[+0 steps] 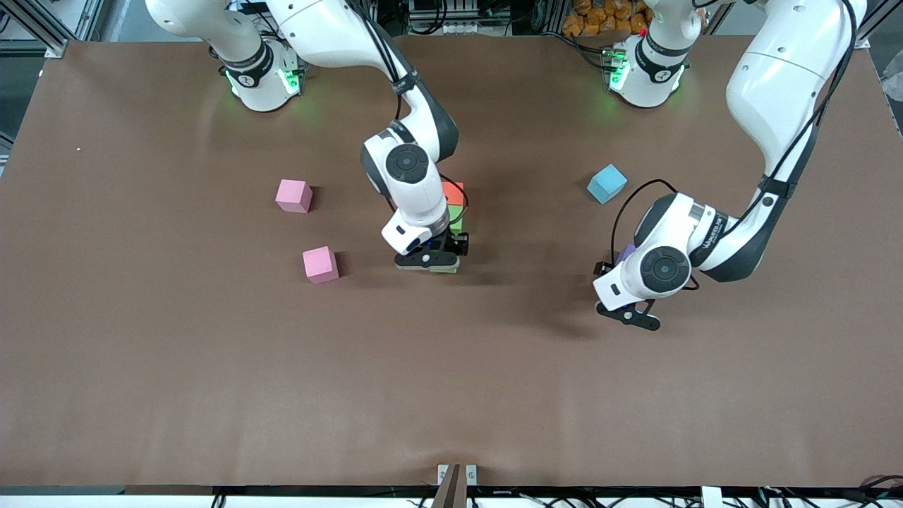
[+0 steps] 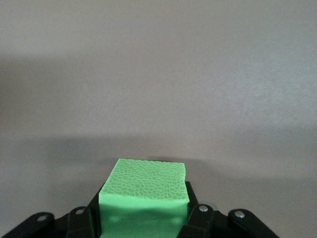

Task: Arrange blocks into number 1
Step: 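Grasp the magenta block with the left gripper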

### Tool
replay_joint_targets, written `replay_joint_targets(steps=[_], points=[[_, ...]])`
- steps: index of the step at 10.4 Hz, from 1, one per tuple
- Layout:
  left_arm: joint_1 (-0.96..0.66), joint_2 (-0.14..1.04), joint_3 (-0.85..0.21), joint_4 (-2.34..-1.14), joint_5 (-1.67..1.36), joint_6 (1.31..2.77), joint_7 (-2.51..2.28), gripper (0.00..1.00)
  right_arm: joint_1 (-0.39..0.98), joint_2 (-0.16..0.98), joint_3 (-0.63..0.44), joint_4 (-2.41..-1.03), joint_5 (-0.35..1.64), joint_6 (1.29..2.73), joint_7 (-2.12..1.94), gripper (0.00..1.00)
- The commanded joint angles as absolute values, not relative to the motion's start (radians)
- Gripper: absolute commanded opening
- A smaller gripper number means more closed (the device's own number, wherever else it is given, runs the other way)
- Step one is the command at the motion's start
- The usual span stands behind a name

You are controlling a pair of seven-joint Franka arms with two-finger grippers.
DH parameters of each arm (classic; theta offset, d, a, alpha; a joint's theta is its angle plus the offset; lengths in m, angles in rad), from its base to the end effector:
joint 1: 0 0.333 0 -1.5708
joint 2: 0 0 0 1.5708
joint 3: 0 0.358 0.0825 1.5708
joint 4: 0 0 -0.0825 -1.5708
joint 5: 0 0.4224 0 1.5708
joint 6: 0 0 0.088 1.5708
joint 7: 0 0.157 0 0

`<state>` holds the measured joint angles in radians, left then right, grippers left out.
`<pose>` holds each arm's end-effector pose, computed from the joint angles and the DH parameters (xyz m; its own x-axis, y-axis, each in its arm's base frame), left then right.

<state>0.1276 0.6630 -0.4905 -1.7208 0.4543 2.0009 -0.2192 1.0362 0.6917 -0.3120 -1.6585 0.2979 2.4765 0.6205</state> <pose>0.6522 -0.1799 0.1763 0.9108 -0.3176 -0.2637 -0.3545 -0.9291 -0.1057 0.5487 0.5289 0.1936 0.9916 -0.0392 0.1232 -0.0249 -0.9930 -0.1156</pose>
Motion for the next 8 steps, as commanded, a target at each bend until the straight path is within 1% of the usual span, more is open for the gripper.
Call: replay_joint_targets(steps=[1, 5, 8], points=[[0.135, 0.676, -0.500, -1.706, 0.485, 2.006, -0.201, 1.00, 1.055, 0.710, -0.325, -1.637, 0.275, 2.471, 0.659, 0.51], [0.141, 0.724, -0.499, -1.700, 0.483, 2.046, -0.190, 1.00, 1.062, 0.712, -0.324, -1.651, 0.268, 2.470, 0.663, 0.51], [0.144, 0.732, -0.489, -1.698, 0.483, 2.052, -0.138, 1.00, 1.075, 0.727, -0.324, -1.651, 0.268, 2.470, 0.681, 0.51]])
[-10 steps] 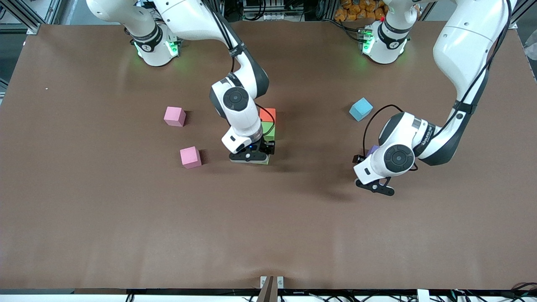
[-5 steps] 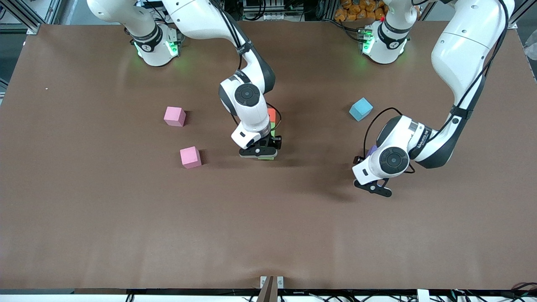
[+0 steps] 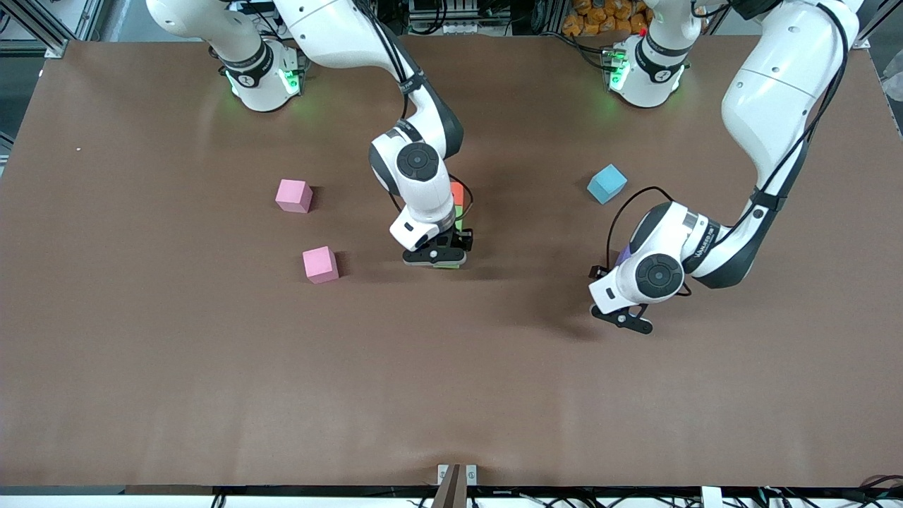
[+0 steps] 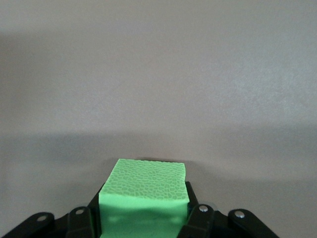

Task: Arrange blocks into number 1
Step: 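Grasp the magenta block with the left gripper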

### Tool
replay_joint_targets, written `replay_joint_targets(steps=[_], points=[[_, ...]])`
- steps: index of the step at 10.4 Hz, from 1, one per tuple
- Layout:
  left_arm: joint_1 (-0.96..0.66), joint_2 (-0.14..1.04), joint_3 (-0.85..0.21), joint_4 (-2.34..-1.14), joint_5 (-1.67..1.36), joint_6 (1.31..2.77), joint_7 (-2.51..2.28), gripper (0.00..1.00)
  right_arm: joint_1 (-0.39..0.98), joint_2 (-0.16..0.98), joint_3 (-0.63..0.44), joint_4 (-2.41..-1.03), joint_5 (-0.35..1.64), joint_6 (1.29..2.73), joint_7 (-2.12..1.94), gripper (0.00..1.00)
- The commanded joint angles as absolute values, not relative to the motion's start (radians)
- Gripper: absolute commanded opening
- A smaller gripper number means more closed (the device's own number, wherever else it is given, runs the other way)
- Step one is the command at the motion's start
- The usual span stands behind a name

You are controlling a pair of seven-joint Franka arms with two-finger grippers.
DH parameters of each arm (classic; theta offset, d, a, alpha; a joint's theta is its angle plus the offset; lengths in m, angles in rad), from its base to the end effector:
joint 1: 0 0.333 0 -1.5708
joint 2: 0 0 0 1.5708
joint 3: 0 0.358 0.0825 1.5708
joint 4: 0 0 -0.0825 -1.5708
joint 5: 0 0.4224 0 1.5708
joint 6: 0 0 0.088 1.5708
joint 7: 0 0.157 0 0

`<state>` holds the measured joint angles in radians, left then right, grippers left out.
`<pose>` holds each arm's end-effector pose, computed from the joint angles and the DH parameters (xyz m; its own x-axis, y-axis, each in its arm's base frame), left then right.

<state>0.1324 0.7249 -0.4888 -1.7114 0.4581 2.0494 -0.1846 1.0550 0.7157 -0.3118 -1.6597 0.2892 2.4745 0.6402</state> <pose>0.6539 -0.1813 0.1429 0.8970 -0.3538 -0.2651 -0.3821 -0.9221 -0.0620 0.5365 0.5354 0.1752 0.9933 -0.0311 0.1113 -0.0210 -0.9957 -0.0899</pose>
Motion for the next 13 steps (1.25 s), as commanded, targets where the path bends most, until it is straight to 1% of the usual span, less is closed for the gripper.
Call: replay_joint_targets(steps=[1, 2, 5, 6, 7, 10, 11, 12, 13], points=[[0.146, 0.727, -0.473, -1.698, 0.483, 2.052, -0.115, 0.38, 1.078, 0.729, -0.324, -1.652, 0.267, 2.468, 0.681, 0.51], [0.146, 0.726, -0.471, -1.694, 0.483, 2.052, -0.077, 0.00, 1.078, 0.729, -0.322, -1.658, 0.267, 2.468, 0.681, 0.52], [0.138, 0.724, -0.471, -1.684, 0.471, 2.052, -0.093, 0.00, 1.088, 0.727, -0.322, -1.663, 0.267, 2.462, 0.683, 0.58], [0.135, 0.721, -0.471, -1.678, 0.466, 2.052, -0.094, 0.00, 1.088, 0.724, -0.322, -1.666, 0.267, 2.462, 0.686, 0.70], [0.133, 0.713, -0.472, -1.677, 0.463, 2.051, -0.107, 0.00, 1.088, 0.724, -0.322, -1.666, 0.267, 2.462, 0.704, 1.00], [0.127, 0.706, -0.492, -1.680, 0.463, 2.040, -0.188, 0.00, 1.085, 0.704, -0.324, -1.670, 0.267, 2.461, 0.713, 1.00], [0.124, 0.698, -0.503, -1.684, 0.463, 2.037, -0.227, 0.00, 1.069, 0.675, -0.324, -1.690, 0.267, 2.461, 0.715, 1.00], [0.120, 0.692, -0.524, -1.689, 0.462, 2.031, -0.273, 0.00, 1.033, 0.619, -0.318, -1.716, 0.264, 2.459, 0.713, 1.00], [0.127, 0.687, -0.564, -1.690, 0.460, 1.985, -0.326, 0.00, 0.981, 0.547, -0.307, -1.765, 0.262, 2.459, 0.710, 1.00]])
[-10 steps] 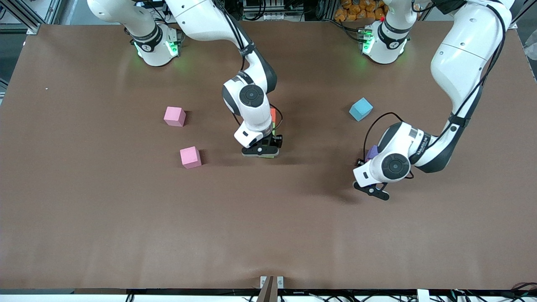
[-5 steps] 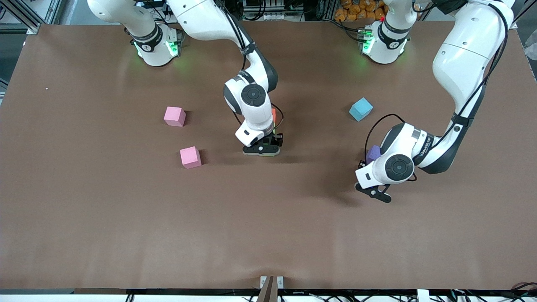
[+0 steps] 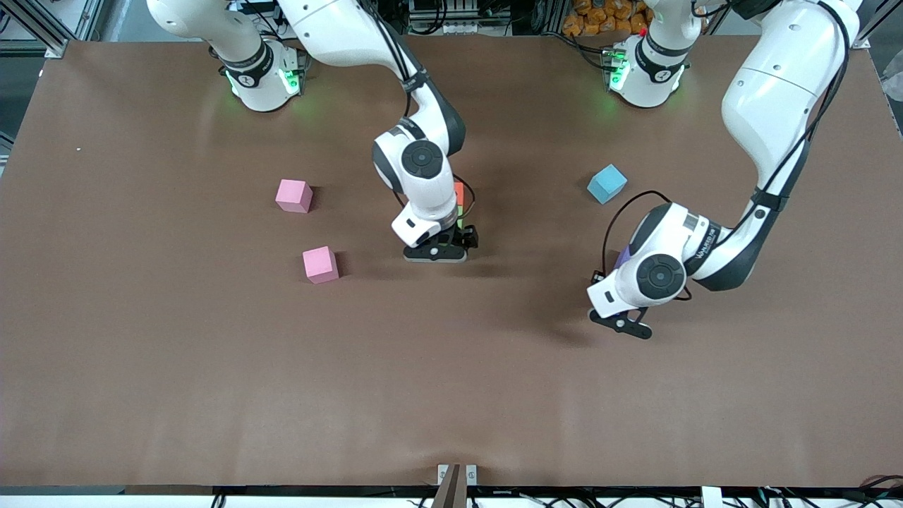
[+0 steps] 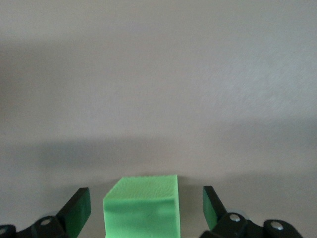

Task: Arrange blocks into number 1
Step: 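Grasp the magenta block with the left gripper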

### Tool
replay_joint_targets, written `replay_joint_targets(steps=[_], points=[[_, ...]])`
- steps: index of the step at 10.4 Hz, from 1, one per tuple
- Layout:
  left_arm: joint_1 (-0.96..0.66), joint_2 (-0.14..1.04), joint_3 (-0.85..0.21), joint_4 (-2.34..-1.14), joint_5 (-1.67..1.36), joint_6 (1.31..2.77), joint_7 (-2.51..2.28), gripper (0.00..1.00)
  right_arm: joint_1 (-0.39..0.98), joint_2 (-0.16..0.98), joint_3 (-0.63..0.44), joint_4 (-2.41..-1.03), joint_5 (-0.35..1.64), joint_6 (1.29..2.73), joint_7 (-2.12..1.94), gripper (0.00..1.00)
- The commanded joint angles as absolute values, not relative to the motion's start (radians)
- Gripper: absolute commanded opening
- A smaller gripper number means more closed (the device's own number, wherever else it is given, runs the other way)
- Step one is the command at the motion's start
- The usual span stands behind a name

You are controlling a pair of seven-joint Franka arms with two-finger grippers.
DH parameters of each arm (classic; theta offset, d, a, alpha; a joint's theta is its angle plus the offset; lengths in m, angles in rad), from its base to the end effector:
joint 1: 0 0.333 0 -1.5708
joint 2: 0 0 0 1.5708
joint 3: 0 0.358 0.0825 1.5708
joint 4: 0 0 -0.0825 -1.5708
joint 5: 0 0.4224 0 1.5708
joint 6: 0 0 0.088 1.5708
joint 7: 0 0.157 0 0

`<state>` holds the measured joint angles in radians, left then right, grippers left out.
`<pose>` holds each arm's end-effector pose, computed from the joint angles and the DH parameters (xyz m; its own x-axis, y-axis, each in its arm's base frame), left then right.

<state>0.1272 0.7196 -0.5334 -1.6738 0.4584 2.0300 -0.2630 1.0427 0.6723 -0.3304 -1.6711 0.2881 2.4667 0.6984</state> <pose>0.6612 -0.2093 0.1679 0.9229 -0.3116 -0.2262 -0.3337 -0.9404 -0.0658 0.5520 0.5210 0.2032 0.9854 -0.1188 0.1220 -0.1047 -0.9877 -0.1164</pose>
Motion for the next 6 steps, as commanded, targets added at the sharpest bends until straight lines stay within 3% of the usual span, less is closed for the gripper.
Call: replay_joint_targets(steps=[1, 6], points=[[0.136, 0.675, -0.618, -1.701, 0.445, 1.930, -0.377, 0.00, 0.912, 0.481, -0.282, -1.807, 0.261, 2.457, 0.706, 1.00], [0.120, 0.655, -0.918, -1.810, 0.358, 1.924, -0.887, 0.00, 0.535, 0.266, -0.186, -1.930, 0.102, 2.367, 0.701, 1.00]])
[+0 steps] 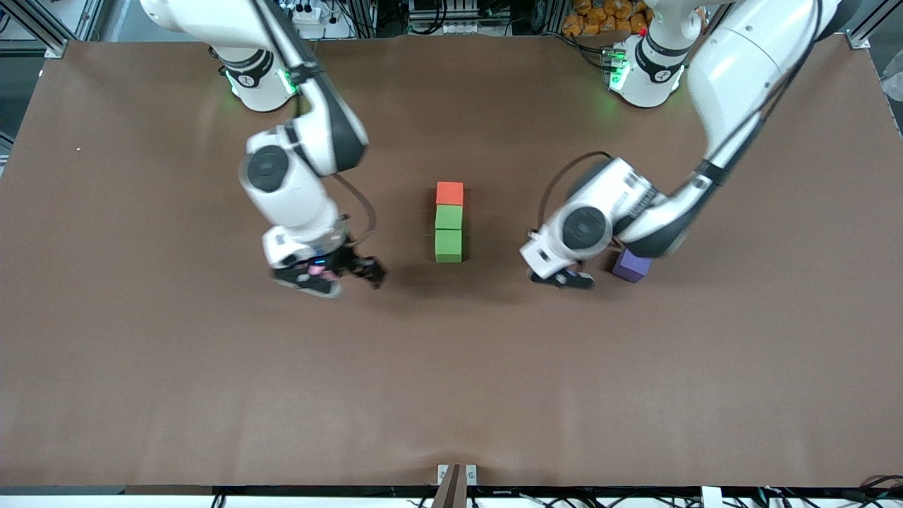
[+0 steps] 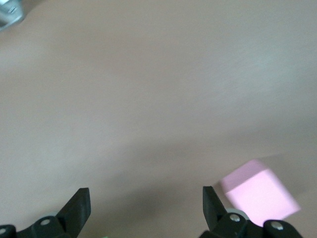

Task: Arrange blocks into number 1
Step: 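Place the magenta block beyond the orange block with the left gripper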

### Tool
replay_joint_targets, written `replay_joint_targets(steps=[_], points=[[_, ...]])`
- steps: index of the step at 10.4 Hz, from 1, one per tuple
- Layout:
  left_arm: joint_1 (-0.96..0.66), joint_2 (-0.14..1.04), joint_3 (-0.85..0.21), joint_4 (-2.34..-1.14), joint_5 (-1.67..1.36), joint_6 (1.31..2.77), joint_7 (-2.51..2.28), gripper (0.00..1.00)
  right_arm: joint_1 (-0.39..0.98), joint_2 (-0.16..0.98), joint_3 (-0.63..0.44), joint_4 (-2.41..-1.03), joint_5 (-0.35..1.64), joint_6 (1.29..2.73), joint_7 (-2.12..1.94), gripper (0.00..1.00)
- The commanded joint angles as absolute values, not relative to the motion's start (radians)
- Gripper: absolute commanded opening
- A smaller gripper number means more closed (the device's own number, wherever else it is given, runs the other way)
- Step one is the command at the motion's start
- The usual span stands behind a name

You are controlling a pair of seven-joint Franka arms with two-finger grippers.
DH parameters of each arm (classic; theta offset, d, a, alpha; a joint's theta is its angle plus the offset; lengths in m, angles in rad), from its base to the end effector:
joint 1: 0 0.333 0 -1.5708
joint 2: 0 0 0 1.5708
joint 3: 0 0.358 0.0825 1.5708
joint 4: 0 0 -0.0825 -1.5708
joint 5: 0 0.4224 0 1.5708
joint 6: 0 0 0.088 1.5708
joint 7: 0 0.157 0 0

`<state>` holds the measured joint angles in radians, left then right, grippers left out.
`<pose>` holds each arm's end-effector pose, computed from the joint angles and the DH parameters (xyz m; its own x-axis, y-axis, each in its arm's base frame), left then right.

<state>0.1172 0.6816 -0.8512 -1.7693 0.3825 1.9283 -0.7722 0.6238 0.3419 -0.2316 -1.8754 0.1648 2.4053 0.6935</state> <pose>0.5346 -0.3825 0.2253 0.9483 -0.0927 -0.3034 -0.1086 -0.9934 -0.0358 0.6418 0.2816 0.3221 0.9143 -0.3884 0.1152 -0.3674 -0.9148 -0.1679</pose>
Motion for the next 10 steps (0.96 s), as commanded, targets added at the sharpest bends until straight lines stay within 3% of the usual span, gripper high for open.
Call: replay_joint_targets(steps=[1, 5, 10], points=[[0.085, 0.657, -0.952, -1.812, 0.324, 1.924, -0.955, 0.00, 0.470, 0.241, -0.173, -1.928, 0.051, 2.320, 0.690, 1.00], [-0.130, 0.684, -0.953, -1.810, 0.224, 1.966, -1.167, 0.00, 0.194, 0.200, -0.086, -1.924, 0.014, 2.290, 0.477, 1.00], [-0.216, 0.732, -0.931, -1.842, 0.224, 2.071, -1.290, 0.00, 0.134, 0.186, -0.087, -1.925, -0.008, 2.296, 0.447, 1.00]])
